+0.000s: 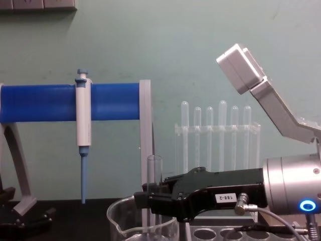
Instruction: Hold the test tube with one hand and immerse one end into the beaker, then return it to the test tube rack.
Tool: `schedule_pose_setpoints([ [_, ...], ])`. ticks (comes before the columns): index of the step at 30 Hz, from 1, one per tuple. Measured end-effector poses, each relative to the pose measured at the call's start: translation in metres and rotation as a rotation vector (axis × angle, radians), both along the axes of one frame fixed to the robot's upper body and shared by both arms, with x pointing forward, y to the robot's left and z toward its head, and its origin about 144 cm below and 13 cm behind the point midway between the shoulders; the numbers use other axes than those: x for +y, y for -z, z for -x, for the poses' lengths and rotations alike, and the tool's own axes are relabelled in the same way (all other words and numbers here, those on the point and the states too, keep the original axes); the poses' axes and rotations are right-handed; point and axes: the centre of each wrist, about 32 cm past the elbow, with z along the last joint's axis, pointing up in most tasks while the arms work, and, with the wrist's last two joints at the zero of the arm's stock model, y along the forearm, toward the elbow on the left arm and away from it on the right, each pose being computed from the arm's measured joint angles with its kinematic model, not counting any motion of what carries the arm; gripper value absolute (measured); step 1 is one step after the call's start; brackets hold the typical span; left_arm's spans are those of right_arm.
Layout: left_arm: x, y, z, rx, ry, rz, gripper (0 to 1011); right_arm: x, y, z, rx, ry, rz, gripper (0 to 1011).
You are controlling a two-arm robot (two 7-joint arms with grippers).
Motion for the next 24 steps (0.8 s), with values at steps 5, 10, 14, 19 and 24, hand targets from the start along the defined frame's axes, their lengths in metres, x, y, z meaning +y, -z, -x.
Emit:
schedule_pose_setpoints([
  [5,0.0000,0.0000,0.0000,0.000,0.000,0.000,1000,0.0000,0.0000,0.0000,0.000,0.000,0.000,224],
  [10,0.0000,0.0000,0.0000,0.000,0.000,0.000,1000,0.0000,0.0000,0.0000,0.000,0.000,0.000,224],
  [14,0.0000,0.0000,0.0000,0.000,0.000,0.000,1000,0.0000,0.0000,0.0000,0.000,0.000,0.000,224],
  [19,0.0000,0.0000,0.0000,0.000,0.000,0.000,1000,0.0000,0.0000,0.0000,0.000,0.000,0.000,224],
  [24,0.0000,0.0000,0.0000,0.000,0.000,0.000,1000,0.0000,0.0000,0.0000,0.000,0.000,0.000,224],
])
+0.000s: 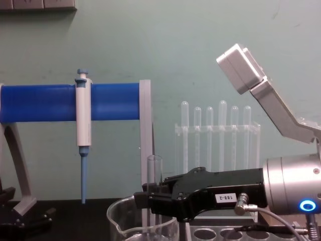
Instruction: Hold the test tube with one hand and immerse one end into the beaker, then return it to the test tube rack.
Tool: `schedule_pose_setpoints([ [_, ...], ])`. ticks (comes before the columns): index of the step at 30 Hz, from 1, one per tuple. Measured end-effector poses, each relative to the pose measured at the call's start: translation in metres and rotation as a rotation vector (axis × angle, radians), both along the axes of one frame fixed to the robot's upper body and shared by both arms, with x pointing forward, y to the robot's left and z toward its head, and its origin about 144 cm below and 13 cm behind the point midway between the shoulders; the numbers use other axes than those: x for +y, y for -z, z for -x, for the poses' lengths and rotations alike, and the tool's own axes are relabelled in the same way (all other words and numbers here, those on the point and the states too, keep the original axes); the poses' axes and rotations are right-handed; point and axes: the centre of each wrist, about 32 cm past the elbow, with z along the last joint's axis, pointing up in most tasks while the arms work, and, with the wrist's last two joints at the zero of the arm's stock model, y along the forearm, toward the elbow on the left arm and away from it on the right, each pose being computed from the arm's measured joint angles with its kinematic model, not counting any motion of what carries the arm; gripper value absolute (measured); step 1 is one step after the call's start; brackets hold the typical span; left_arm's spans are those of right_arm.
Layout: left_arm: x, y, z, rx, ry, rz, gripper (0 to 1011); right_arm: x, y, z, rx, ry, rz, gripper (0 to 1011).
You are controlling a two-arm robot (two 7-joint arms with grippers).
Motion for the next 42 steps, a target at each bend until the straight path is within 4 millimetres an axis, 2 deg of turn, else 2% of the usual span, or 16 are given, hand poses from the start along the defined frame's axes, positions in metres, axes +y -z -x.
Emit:
schedule_pose_setpoints([
  [42,0.0000,0.0000,0.0000,0.000,0.000,0.000,1000,0.0000,0.0000,0.0000,0.000,0.000,0.000,224],
])
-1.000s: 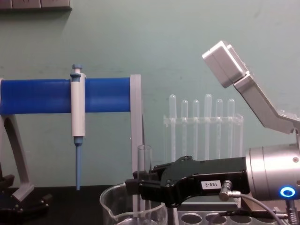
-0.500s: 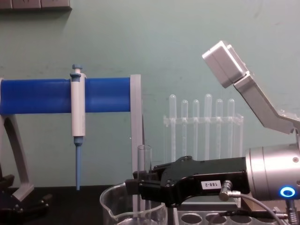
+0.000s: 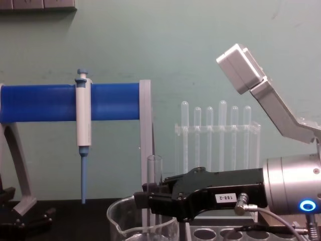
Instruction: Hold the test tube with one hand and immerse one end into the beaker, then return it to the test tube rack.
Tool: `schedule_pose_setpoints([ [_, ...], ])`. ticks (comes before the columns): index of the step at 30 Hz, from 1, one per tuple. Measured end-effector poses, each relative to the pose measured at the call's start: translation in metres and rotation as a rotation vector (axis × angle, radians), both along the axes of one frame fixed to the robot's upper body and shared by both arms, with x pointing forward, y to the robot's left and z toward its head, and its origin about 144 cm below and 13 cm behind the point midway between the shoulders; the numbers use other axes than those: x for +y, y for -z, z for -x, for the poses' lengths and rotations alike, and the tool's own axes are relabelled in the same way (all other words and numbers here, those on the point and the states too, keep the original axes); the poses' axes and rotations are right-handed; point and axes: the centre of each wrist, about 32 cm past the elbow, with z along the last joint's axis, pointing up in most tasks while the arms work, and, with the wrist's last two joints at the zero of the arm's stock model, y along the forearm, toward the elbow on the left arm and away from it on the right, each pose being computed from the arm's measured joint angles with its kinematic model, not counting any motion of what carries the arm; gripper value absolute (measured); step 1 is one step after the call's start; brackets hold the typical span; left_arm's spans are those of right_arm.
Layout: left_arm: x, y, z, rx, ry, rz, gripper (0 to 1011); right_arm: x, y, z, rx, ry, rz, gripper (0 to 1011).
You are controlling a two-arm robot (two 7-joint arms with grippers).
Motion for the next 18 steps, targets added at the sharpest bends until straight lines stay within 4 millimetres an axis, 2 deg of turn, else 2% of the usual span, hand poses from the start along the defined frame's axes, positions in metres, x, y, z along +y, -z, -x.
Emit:
schedule_pose_setpoints([
  [18,0.0000,0.0000,0.0000,0.000,0.000,0.000,1000,0.0000,0.0000,0.0000,0.000,0.000,0.000,224],
])
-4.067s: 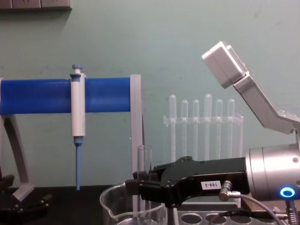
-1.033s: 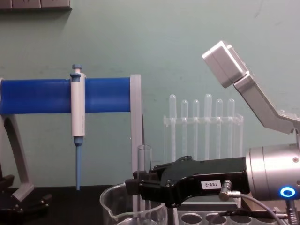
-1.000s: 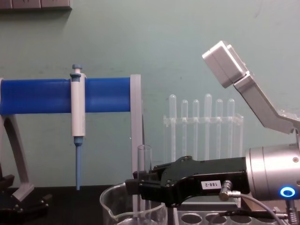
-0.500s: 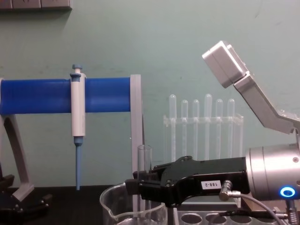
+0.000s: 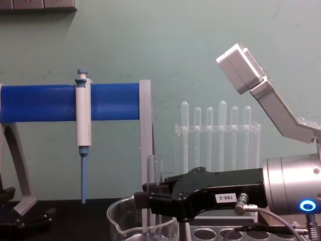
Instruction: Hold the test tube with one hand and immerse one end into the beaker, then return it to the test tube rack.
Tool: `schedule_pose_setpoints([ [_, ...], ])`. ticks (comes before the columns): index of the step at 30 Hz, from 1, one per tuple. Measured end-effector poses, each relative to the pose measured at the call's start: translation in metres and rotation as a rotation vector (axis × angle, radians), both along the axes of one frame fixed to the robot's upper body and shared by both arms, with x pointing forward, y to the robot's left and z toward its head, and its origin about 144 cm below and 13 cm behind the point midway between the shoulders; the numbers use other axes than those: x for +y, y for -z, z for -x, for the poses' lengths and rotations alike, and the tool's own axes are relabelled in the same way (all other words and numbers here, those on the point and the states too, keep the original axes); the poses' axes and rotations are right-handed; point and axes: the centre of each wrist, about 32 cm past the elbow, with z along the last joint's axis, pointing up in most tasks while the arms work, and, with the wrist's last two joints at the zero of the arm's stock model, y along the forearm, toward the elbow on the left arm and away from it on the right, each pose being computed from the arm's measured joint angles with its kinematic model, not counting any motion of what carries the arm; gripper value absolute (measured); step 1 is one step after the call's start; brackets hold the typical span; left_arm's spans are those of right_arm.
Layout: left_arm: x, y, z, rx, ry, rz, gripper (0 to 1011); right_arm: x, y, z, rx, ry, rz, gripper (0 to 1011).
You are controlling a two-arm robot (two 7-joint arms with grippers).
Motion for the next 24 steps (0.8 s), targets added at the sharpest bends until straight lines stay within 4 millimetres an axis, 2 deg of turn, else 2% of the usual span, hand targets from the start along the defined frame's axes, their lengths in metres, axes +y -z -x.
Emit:
schedule_pose_setpoints([
  [24,0.0000,0.0000,0.0000,0.000,0.000,0.000,1000,0.0000,0.0000,0.0000,0.000,0.000,0.000,224],
])
